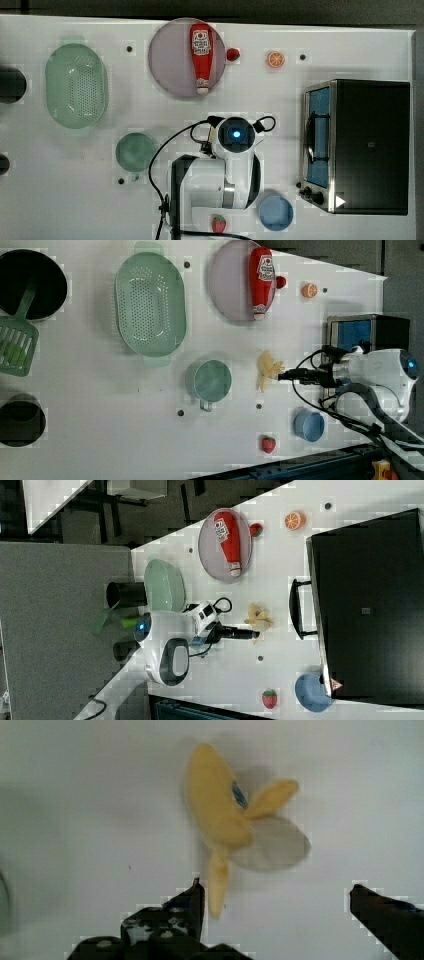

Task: Pick Banana and place it in mug.

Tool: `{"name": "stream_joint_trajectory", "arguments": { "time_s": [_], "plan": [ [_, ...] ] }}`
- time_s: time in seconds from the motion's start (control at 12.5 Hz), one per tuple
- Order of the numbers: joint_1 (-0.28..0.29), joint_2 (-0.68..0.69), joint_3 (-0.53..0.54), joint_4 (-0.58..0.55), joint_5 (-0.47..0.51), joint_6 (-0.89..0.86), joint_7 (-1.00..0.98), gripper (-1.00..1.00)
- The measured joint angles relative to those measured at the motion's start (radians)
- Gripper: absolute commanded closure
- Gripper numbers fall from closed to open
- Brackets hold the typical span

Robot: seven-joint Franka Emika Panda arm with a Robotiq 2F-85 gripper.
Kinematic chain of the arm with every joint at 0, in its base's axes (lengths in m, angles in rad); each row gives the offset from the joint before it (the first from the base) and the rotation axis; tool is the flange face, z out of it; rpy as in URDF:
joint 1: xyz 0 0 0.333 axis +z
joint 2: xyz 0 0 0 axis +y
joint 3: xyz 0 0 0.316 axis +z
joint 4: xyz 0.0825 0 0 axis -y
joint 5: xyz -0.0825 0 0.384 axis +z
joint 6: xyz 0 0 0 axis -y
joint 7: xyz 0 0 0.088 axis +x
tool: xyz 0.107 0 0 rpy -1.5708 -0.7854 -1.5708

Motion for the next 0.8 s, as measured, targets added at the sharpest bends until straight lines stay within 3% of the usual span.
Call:
{"name": "stream_joint_trajectory", "arguments": {
  "time_s": [0.4, 0.56, 0.8],
  "plan": [
    [-0.018, 0.186, 0.013, 0.023, -0.019, 0.240, -0.102, -1.00],
    [-0.021, 0.233, 0.015, 0.020, -0.017, 0.244, -0.106, -0.93],
    [-0.021, 0.219, 0.035, 0.004, 0.004, 0.267, -0.108, -0.18]
  ]
}}
